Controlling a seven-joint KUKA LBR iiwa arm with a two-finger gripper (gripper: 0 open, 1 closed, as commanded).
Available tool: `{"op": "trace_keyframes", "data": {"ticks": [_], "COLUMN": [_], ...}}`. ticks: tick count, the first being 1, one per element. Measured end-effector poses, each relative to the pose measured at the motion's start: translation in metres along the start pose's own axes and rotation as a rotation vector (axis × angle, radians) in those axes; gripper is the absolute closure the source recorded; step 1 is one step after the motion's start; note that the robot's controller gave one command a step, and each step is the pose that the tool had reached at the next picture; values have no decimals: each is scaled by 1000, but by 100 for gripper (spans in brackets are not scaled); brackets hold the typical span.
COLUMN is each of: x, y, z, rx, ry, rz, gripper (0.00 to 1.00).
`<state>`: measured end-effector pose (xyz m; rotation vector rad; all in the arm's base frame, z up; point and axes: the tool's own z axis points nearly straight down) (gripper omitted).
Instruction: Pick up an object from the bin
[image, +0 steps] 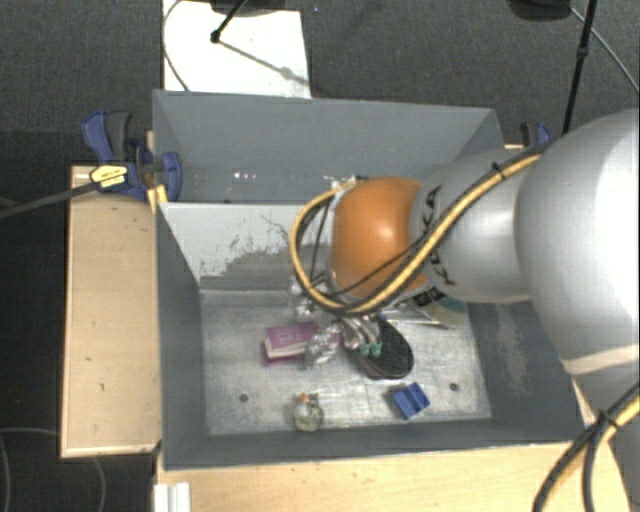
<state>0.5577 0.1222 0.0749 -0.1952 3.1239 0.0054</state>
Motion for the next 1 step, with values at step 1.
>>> {"op": "trace_keyframes", "data": {"ticks": [1], "x": [1], "y": [6], "z": [-167], "rx": [2], "ry": [2], "rz": [-166], "gripper": [100]}}
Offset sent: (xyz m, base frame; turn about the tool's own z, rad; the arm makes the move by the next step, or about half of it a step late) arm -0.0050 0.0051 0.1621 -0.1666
